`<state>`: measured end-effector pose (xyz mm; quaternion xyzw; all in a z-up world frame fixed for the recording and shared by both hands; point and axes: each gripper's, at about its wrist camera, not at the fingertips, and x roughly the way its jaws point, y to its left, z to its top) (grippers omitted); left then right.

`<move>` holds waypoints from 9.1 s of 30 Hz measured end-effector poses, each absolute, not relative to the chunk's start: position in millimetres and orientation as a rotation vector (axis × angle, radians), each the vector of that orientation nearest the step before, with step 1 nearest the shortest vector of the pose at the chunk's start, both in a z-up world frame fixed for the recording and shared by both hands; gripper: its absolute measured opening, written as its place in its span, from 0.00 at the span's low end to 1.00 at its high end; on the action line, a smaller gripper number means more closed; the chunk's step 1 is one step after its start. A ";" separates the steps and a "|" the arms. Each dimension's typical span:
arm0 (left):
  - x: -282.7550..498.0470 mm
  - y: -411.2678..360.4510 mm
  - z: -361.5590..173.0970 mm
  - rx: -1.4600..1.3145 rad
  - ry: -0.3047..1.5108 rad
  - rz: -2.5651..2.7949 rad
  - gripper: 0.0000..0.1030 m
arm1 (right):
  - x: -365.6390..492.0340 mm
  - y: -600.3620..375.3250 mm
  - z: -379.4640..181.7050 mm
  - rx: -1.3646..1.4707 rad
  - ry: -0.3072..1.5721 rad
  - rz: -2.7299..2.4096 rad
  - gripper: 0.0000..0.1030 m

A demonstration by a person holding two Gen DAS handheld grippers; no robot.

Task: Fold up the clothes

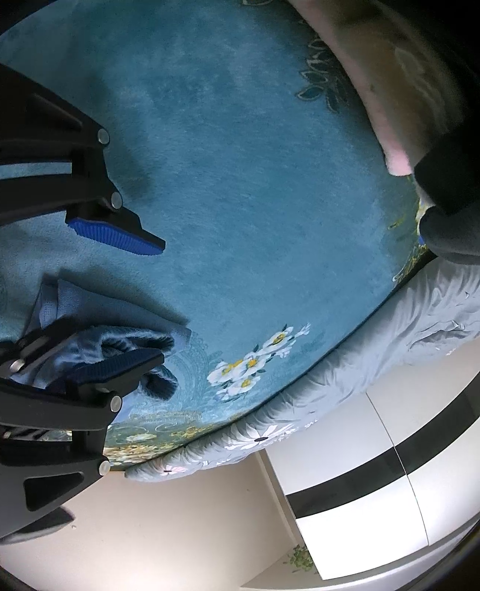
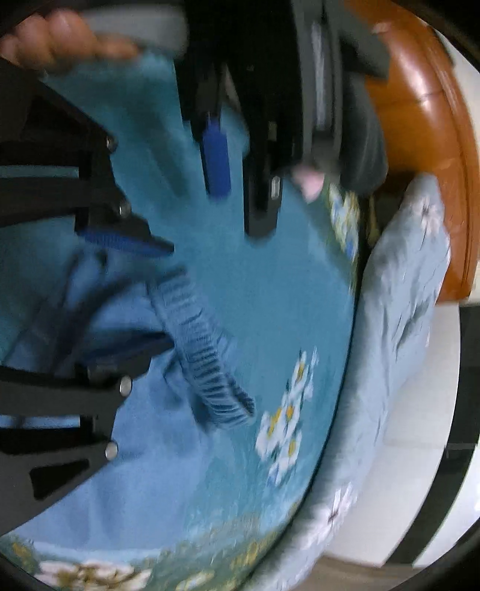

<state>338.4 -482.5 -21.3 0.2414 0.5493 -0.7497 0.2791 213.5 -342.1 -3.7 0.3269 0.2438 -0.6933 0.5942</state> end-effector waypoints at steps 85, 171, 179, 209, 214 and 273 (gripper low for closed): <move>321.9 -425.0 80.9 0.653 1.179 -2.635 0.29 | 94.8 -168.1 90.4 1.098 -0.248 -1.629 0.16; 372.9 -418.8 106.9 0.609 0.997 -2.376 0.82 | 178.0 -276.5 39.2 1.090 0.045 -1.349 0.44; 292.9 -355.6 38.3 0.770 0.941 -2.314 0.82 | 121.1 -194.3 -2.8 1.065 0.065 -1.604 0.49; 190.2 -343.2 -60.7 1.035 0.527 -2.094 1.00 | 62.7 -206.5 -52.2 0.958 0.332 -1.977 0.67; 192.2 -349.2 -64.8 1.021 0.594 -2.106 1.00 | 65.3 -212.4 -54.5 0.959 0.358 -1.941 0.78; 360.5 -350.1 -4.1 0.442 0.546 -1.633 1.00 | 216.9 -275.8 -28.3 0.628 0.351 -1.427 0.95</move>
